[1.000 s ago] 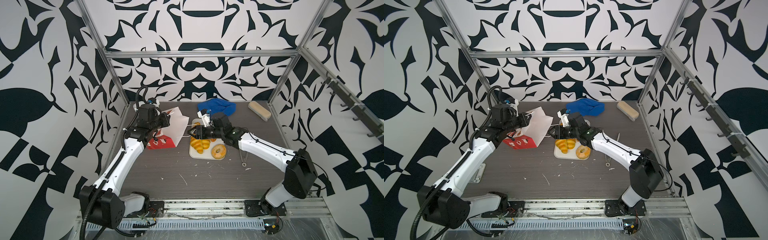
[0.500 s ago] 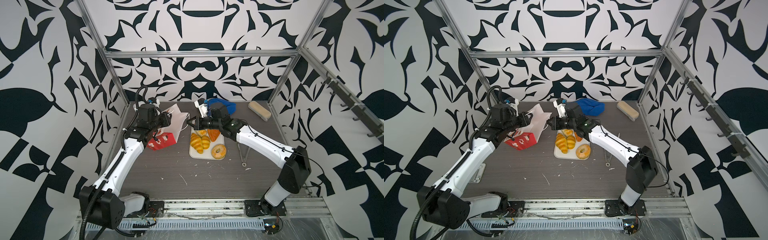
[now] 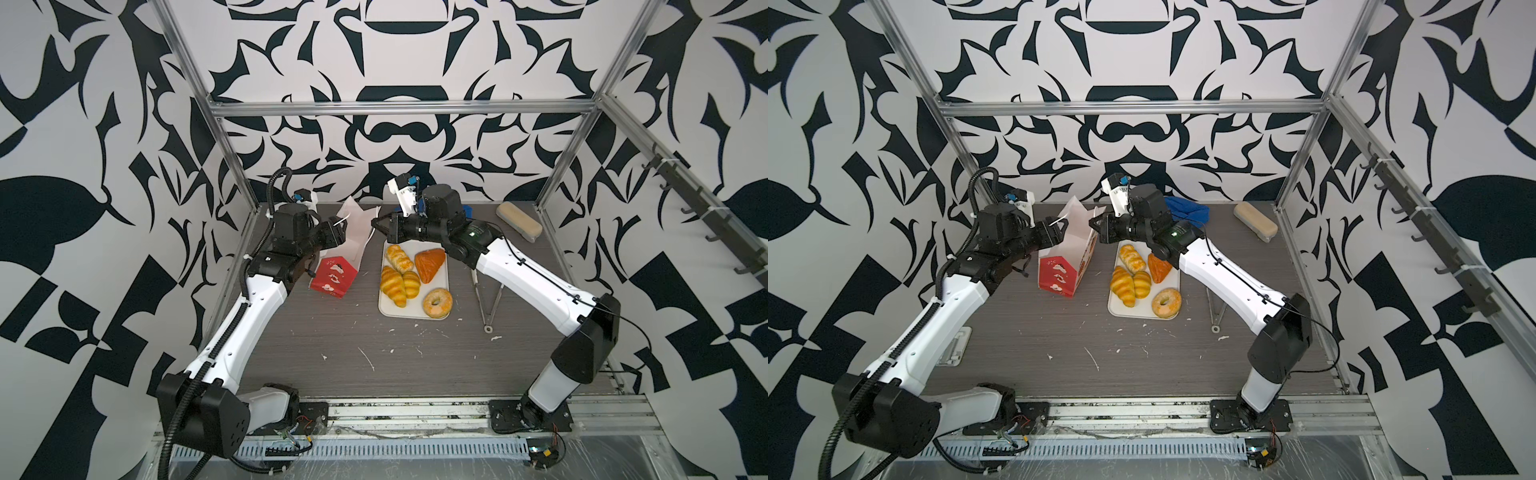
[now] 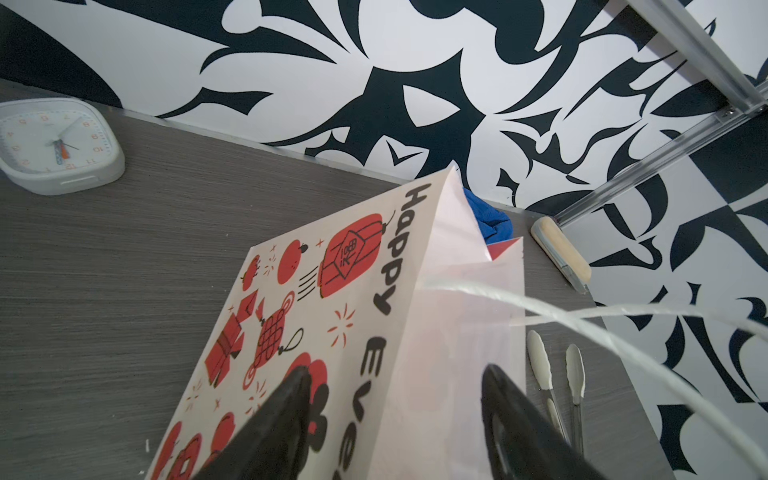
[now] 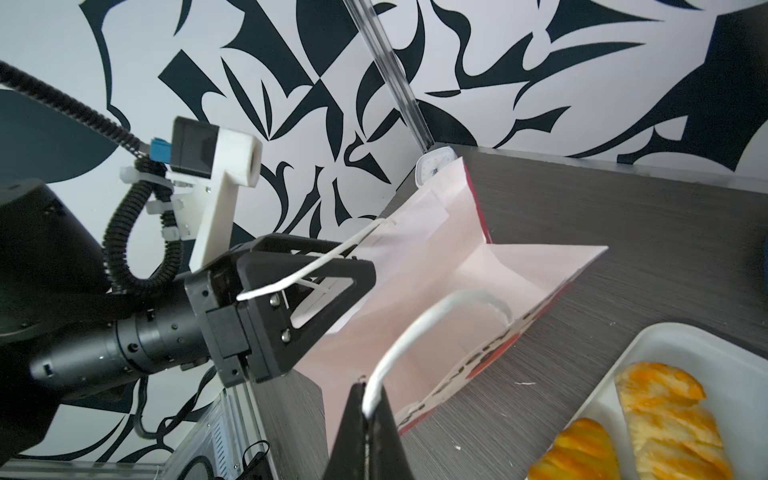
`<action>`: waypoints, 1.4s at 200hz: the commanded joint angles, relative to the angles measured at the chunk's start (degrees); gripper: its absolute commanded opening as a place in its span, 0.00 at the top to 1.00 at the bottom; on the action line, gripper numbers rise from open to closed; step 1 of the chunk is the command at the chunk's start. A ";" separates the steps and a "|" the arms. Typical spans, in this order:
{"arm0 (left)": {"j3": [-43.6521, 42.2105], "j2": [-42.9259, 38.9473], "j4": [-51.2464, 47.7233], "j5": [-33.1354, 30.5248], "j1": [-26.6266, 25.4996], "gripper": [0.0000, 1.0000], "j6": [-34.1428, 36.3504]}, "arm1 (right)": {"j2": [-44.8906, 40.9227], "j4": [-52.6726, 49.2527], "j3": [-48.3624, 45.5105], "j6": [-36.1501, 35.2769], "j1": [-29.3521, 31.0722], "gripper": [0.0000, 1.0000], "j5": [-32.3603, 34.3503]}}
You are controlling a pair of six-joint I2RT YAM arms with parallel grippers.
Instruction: Take the fake bread out of the paper bag
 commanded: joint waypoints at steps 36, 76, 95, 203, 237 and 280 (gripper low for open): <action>0.70 3.76 -1.13 -4.95 0.25 0.28 -0.58 | 5.44 -0.74 10.15 -1.18 -0.34 1.00 -1.84; 3.32 7.25 -3.72 -5.72 0.28 0.27 -0.96 | 5.90 0.19 12.05 -0.89 -0.34 1.00 -1.83; 3.22 7.61 -3.17 -4.41 0.24 0.27 -0.94 | 5.98 -0.54 12.78 -1.48 -0.34 1.00 -1.74; 8.33 3.50 -8.47 3.18 0.30 0.20 1.35 | 5.55 -0.18 10.18 -0.66 -2.18 1.00 -1.62; 5.69 -2.68 -4.75 0.95 0.28 0.18 0.96 | 4.41 -0.26 8.35 -0.55 -2.71 1.00 -1.38; 3.85 -10.12 -4.23 -4.33 0.35 0.18 2.01 | 2.75 -0.18 6.22 -0.21 -3.24 0.94 -0.80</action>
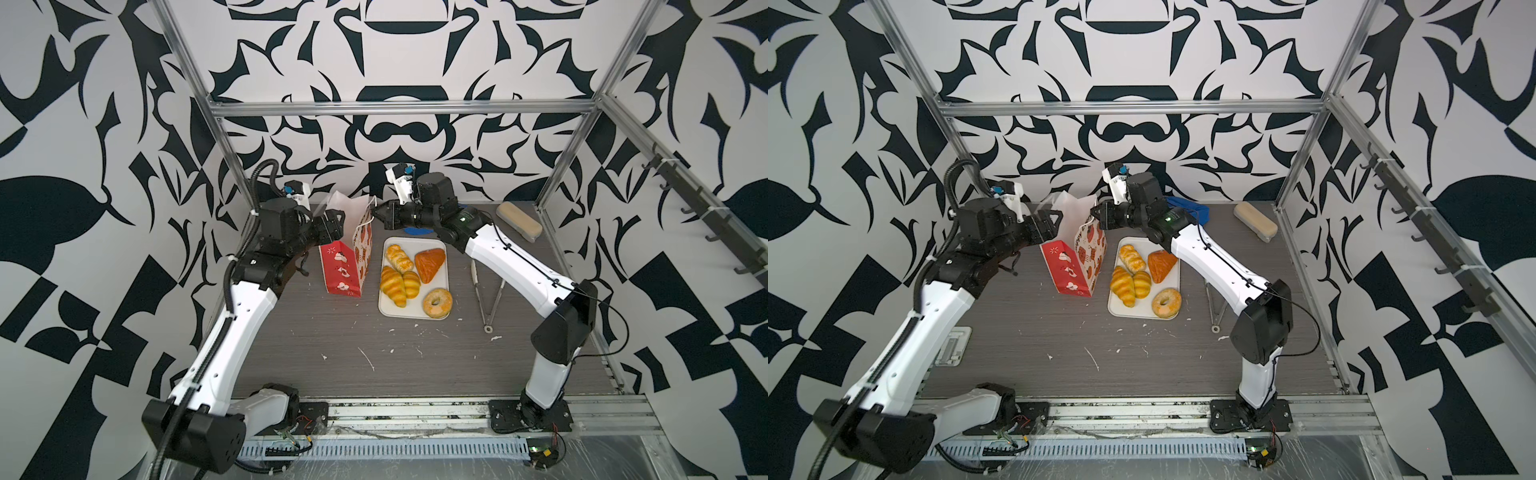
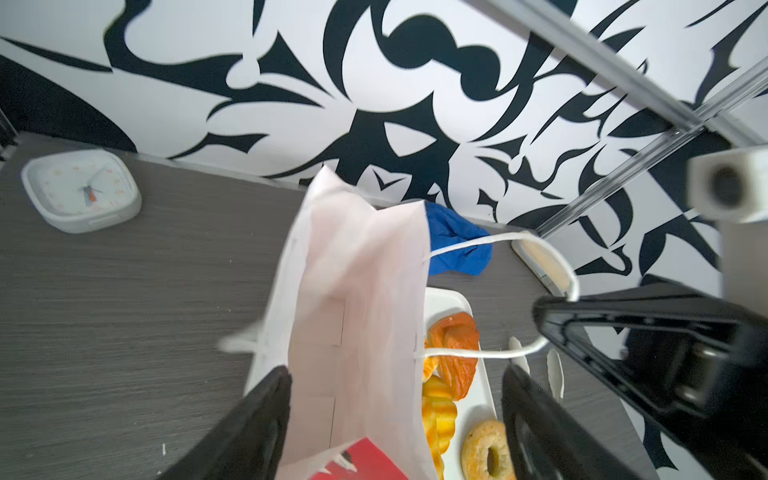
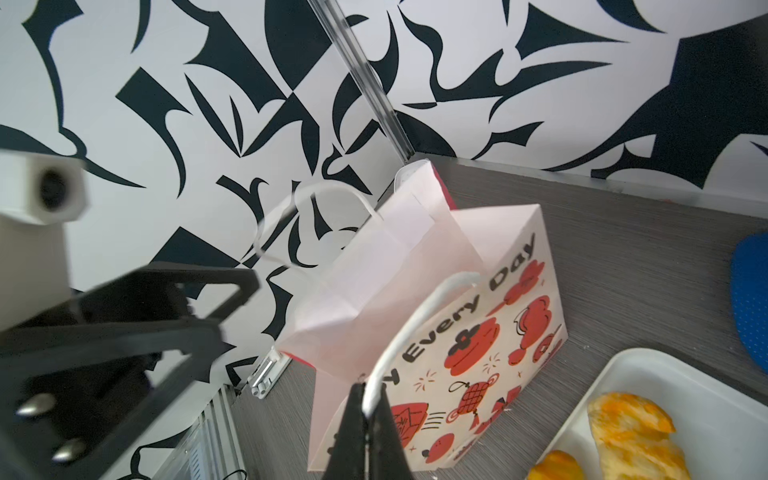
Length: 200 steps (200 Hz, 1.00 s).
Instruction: Take the fake bread out of the paper bag
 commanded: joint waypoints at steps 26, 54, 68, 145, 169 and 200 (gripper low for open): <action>-2.93 -8.63 1.03 -8.28 0.38 0.18 2.57 | -5.02 2.56 -2.13 0.26 -0.25 0.73 0.36; -4.35 -11.82 0.73 -11.17 0.46 0.17 3.68 | -5.27 2.59 -3.25 0.57 -0.67 0.53 0.67; -4.88 -12.64 0.48 -11.95 0.46 0.17 3.79 | -5.62 2.91 -4.11 0.78 -0.92 0.49 0.29; -11.04 -15.52 3.24 -23.44 0.55 0.17 5.86 | -14.15 6.82 -13.85 -2.01 -3.03 0.40 5.49; -18.19 -17.99 9.11 -34.79 0.56 0.17 7.68 | -21.12 6.78 -22.88 -8.19 -3.69 0.40 17.26; -31.11 -19.87 23.26 -42.46 0.69 0.18 12.17 | -30.10 6.87 -36.09 -17.17 -4.59 0.39 34.73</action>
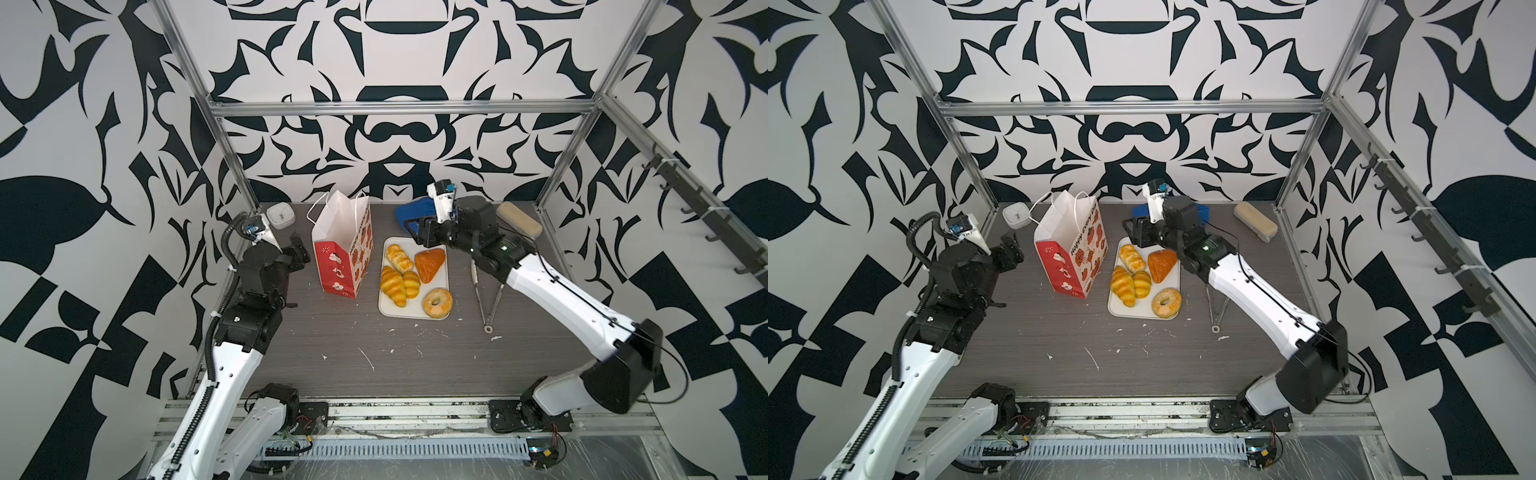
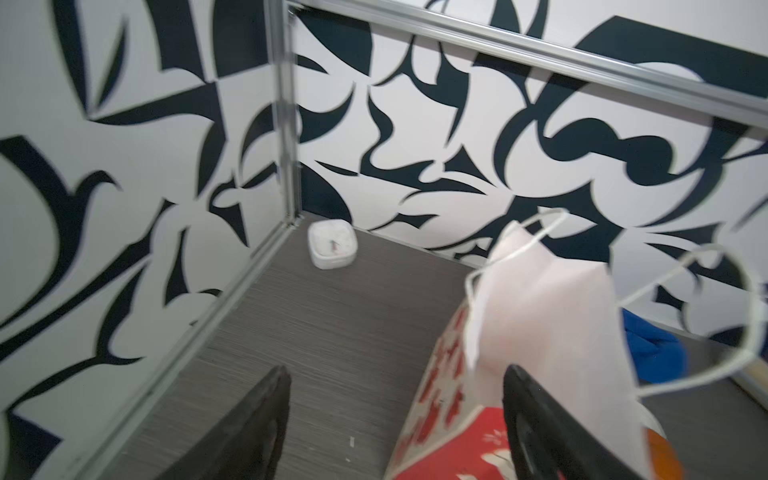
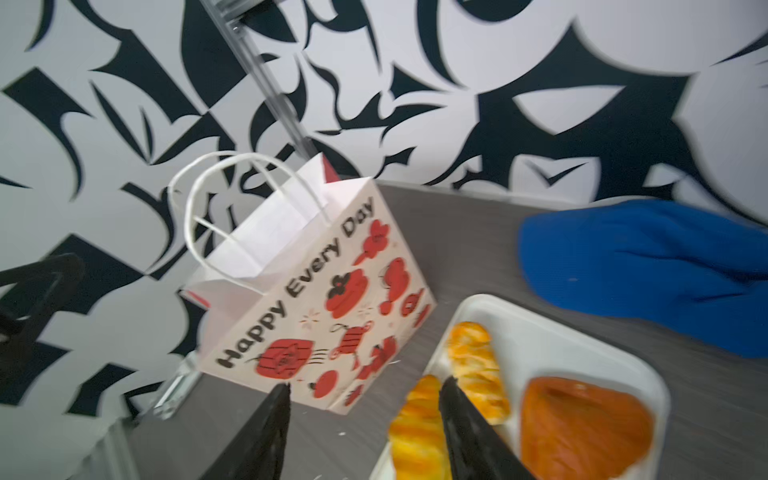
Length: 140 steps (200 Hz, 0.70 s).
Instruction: Take the fake bread out of the paper bag
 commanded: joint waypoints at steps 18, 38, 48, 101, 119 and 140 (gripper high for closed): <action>-14.08 1.80 21.48 -10.64 0.29 0.17 7.23 | -9.32 2.16 -14.42 -12.61 -2.27 0.38 26.05; -19.74 8.23 32.57 -10.28 0.52 0.17 12.23 | -11.56 5.62 -22.46 -11.90 -5.80 0.39 28.28; -21.16 12.22 36.01 -8.31 1.55 0.17 13.40 | -12.29 7.78 -25.73 -11.27 -6.97 0.40 29.32; -24.67 24.64 44.36 4.42 8.60 0.18 9.80 | -10.90 19.80 -35.95 -15.75 -8.14 0.41 40.68; -24.86 26.26 46.01 4.90 9.26 0.18 11.65 | -9.46 22.40 -37.92 -15.15 -8.90 0.42 41.93; -25.48 30.41 48.17 10.21 12.21 0.18 11.51 | -7.76 25.16 -39.62 -14.19 -9.58 0.43 42.65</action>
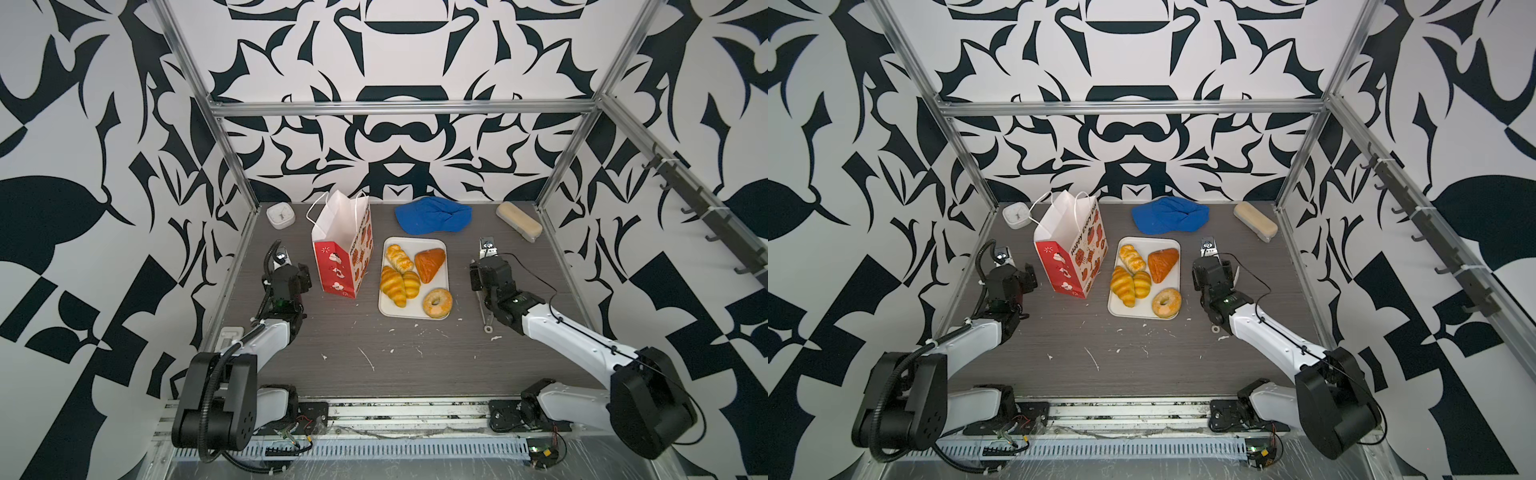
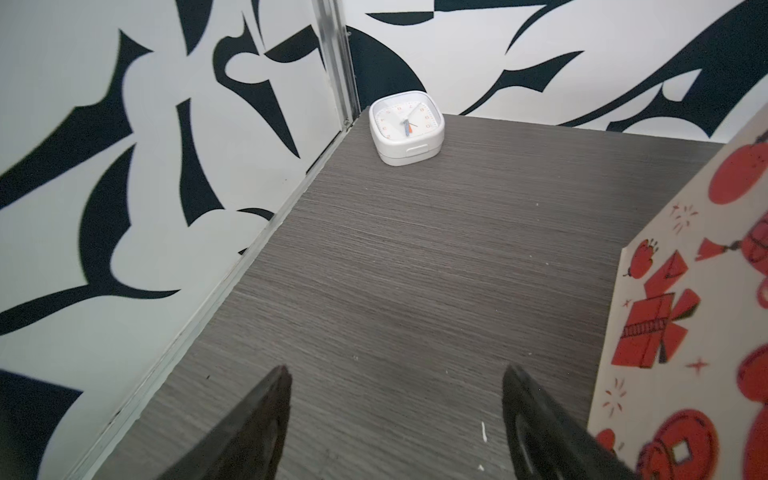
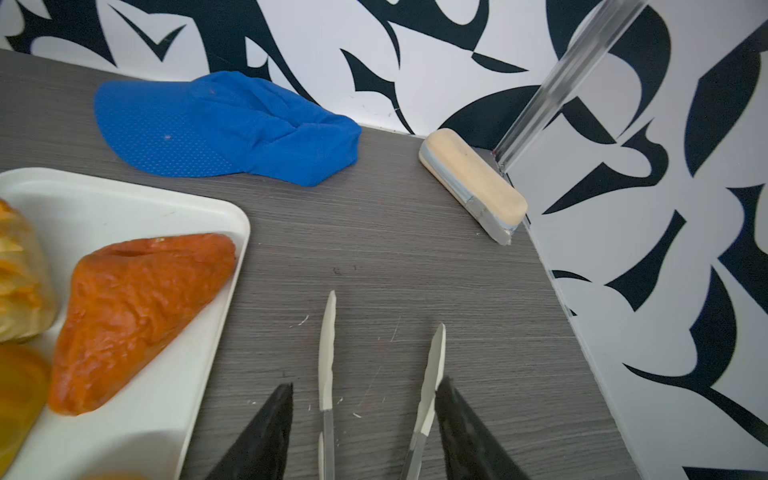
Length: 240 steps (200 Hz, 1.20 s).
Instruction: Take the fake bread out of the paper bag
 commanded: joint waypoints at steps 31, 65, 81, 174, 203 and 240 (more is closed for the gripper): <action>-1.73 13.58 18.03 10.61 6.80 0.15 -1.41 | 3.96 16.92 -6.19 -1.65 -2.37 0.45 9.11; -2.31 14.51 19.41 11.22 7.44 0.04 -1.65 | 3.23 20.08 -9.45 -3.17 -3.39 0.46 10.12; -4.01 15.68 23.79 10.50 7.45 0.01 -2.31 | 5.44 25.96 -12.38 -3.64 -4.70 0.46 10.08; -4.18 15.50 23.80 10.43 7.32 0.01 -2.23 | 15.92 38.52 -13.68 -2.54 -16.71 0.55 -8.30; -4.25 15.52 23.82 10.60 7.36 0.01 -2.33 | 18.66 49.38 -18.66 -3.61 -17.85 0.43 -10.94; -4.15 15.53 23.83 10.59 7.37 0.01 -2.34 | 17.99 47.03 -18.28 -2.57 -17.85 0.36 -10.02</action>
